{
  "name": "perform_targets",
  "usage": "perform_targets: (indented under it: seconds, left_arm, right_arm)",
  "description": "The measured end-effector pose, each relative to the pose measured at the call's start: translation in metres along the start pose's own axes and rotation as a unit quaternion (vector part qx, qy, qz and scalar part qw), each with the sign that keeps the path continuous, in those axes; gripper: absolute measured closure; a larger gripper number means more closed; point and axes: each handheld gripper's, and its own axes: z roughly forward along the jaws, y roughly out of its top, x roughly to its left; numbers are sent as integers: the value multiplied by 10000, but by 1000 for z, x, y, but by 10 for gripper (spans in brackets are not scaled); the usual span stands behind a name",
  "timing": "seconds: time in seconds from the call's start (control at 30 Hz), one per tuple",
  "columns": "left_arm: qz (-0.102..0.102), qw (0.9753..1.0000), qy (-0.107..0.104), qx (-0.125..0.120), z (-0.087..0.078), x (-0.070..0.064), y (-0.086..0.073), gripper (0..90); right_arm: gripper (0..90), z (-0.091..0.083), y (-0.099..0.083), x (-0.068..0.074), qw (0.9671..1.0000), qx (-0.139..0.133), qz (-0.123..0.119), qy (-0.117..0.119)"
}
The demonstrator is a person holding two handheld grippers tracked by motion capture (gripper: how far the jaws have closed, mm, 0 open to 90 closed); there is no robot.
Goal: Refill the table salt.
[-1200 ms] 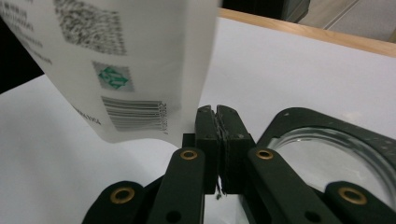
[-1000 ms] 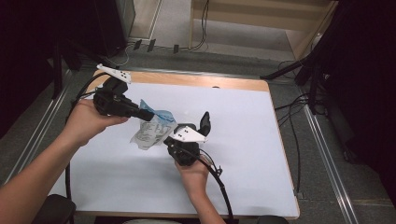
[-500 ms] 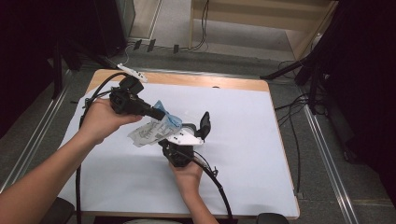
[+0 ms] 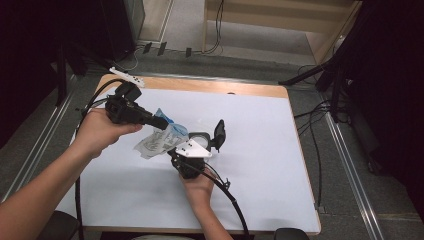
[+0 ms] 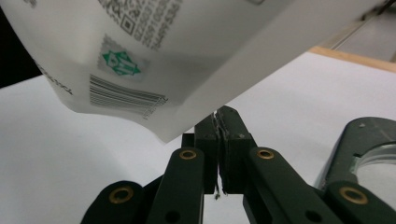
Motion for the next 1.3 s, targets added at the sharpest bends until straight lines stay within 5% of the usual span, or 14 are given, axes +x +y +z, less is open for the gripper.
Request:
perform_targets:
  seconds: [0.2, 0.53, 1.0, 1.3]
  left_arm:
    - [-259, 9996, -93, -4, 9, 7, 8, 900]
    - [-308, 9994, 36, 139, 35, 11, 22, 900]
    - [-356, 9986, 223, 311, 53, 15, 25, 896]
    - [-151, 9994, 244, 192, 36, 6, 20, 896]
  right_arm:
    - [900, 2, -2, 4, 9998, 17, -163, 88]
    - [900, 3, -2, 5, 9992, 67, 124, 373]
    - [900, 11, -2, 9, 9976, -27, 297, 620]
    - [884, 10, -2, 8, 9983, 17, 211, 537]
